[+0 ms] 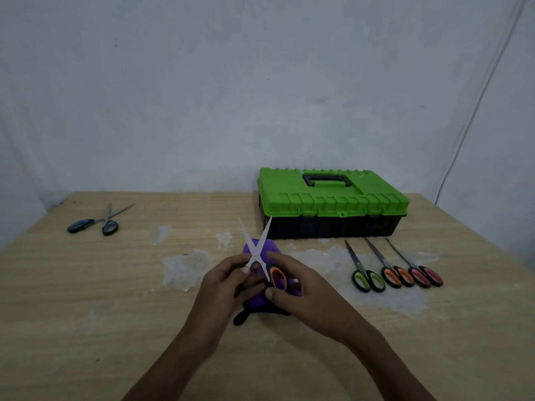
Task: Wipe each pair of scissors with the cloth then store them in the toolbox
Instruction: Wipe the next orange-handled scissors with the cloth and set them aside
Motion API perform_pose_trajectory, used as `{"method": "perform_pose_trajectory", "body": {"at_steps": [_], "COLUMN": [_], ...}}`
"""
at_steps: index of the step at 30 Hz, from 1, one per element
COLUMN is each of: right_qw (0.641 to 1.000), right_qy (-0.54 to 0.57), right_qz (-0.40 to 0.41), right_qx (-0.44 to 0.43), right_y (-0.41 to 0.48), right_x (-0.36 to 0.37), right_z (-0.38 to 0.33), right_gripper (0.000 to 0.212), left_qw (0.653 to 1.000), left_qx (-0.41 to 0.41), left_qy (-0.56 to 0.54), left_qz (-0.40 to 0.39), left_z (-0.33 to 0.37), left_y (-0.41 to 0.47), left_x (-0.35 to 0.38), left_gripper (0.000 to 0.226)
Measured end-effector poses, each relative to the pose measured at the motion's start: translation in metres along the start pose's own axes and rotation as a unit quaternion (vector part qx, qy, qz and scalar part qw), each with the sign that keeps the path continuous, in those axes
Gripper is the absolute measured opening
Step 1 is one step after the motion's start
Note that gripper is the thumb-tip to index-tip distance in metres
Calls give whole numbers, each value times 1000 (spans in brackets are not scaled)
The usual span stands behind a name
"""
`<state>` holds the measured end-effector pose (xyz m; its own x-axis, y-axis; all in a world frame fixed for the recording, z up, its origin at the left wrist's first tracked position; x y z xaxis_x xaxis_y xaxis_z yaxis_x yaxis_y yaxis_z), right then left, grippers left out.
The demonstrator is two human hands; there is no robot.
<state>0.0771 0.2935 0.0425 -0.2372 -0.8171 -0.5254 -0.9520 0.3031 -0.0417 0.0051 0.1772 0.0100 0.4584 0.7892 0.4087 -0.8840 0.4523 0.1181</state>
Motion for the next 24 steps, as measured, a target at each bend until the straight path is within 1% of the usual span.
{"method": "perform_pose_trajectory", "body": {"at_steps": [2,4,7,9,10,13,15,17,19,20,21,22,23,24], "right_qw": [999,997,994,991,989,984,981,977,976,974,970,960,946,928], "right_qy": [-4,-18,-27,-16,-9,-8,-26,-53,-69,-79,-98,-129,-169,-219], "right_qz": [40,68,101,132,147,175,188,203,205,204,209,224,245,262], "right_qx": [-12,-24,-19,3,11,31,37,27,36,55,80,107,129,146], "right_y": [-3,-6,-6,-5,-5,-9,-12,-16,-19,-20,-20,-20,-20,-20], "right_x": [-4,-2,2,-4,-7,-17,-23,-31,-39,-43,-49,-58,-68,-76], "right_z": [-7,-13,-13,-6,-3,4,6,8,14,23,34,47,60,69], "right_gripper": [39,37,28,40,45,55,50,42,41,43,46,49,51,52], "left_qw": [1000,1000,993,979,975,978,986,992,991,985,973,947,914,885], "left_qx": [-1,-7,-51,-92,-99,-91,-78,-59,-25,4,50,106,157,191], "left_qy": [-3,-19,-106,-179,-197,-187,-140,-66,35,96,174,262,337,387], "left_qz": [-2,-3,2,11,10,-17,-49,-88,-128,-140,-146,-152,-162,-178], "left_z": [-2,-5,-13,-18,-19,-21,-23,-24,-25,-24,-21,-15,-11,-13], "left_y": [1,2,0,-2,-2,0,2,5,8,11,15,20,22,24], "left_x": [10,23,44,55,58,64,68,71,71,70,67,65,66,67], "left_gripper": [27,27,31,31,30,29,30,32,32,31,30,30,30,31]}}
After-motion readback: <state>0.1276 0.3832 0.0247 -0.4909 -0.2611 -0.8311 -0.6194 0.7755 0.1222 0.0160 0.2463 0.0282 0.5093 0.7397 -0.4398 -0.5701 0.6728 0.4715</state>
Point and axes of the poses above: each hand's wrist, its own y-axis towards the middle knuckle, its own x-axis out of the palm, z = x × y, the point moved 10 cm from there along y, towards the middle knuckle, and after that the axes turned 14 degrees about x, right-handed, at the moved point
